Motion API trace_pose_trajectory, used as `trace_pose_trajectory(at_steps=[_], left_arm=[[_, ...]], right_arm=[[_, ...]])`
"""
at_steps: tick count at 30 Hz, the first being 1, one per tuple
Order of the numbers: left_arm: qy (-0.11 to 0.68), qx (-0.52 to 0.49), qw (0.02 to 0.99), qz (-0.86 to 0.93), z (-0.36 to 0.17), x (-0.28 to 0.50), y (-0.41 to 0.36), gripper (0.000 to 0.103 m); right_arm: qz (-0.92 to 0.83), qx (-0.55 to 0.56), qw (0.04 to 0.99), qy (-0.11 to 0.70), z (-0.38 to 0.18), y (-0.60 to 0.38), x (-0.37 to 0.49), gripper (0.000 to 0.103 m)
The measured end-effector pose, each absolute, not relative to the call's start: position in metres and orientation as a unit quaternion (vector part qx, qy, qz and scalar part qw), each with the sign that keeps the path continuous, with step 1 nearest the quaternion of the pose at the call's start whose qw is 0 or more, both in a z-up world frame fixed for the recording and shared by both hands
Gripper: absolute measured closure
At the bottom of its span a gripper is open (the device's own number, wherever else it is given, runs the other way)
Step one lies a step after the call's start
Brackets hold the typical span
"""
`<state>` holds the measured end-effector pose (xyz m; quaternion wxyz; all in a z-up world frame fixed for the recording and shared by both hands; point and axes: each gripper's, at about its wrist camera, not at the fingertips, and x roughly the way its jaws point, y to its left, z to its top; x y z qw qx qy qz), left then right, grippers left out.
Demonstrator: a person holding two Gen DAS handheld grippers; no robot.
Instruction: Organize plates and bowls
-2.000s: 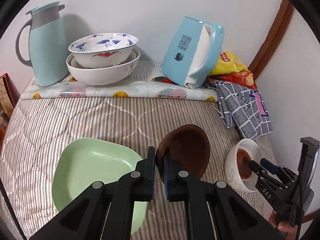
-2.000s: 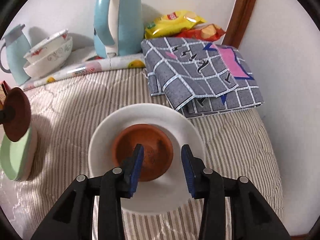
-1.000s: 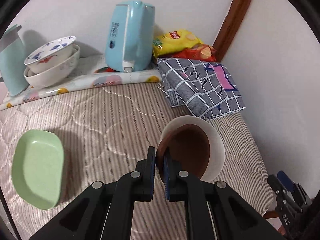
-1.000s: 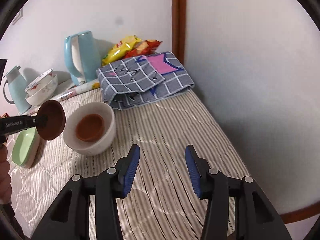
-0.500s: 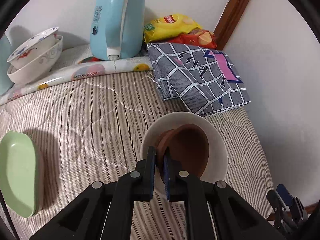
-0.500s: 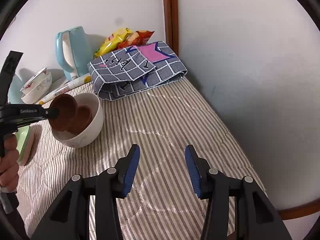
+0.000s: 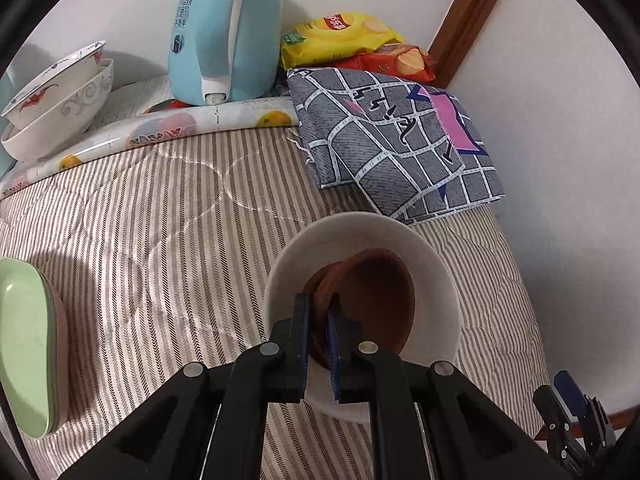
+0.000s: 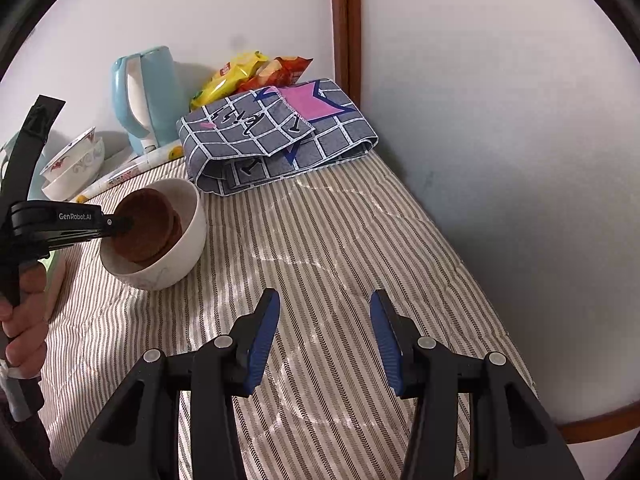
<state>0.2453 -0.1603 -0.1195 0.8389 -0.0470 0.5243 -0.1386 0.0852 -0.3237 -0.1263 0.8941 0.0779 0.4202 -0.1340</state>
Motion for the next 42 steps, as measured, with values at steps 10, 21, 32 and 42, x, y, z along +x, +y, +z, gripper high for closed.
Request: trace_pose_trajectory(at_steps=[10, 21, 32, 42], left_arm=[[0.533, -0.047, 0.831, -0.152, -0.125, 0.247, -0.163, 0.094], [0.511, -0.027, 0.843, -0.168, -0.1, 0.237, -0.157, 0.079], [0.514, -0.039, 0.844, -0.145, -0.092, 0.236, -0.125, 0.075], [0.533, -0.041, 0.833, -0.144, -0.109, 0.248, -0.121, 0.075]], right_arm=[[-0.132, 0.079, 0.893, 0.423, -0.125, -0.319, 0.089, 0.056], [-0.112, 0.074, 0.899, 0.417, -0.115, -0.301, 0.102, 0.056], [-0.08, 0.084, 0.904, 0.411, -0.105, -0.284, 0.129, 0.055], [-0.054, 0.103, 0.891, 0.438, -0.121, -0.274, 0.17, 0.055]])
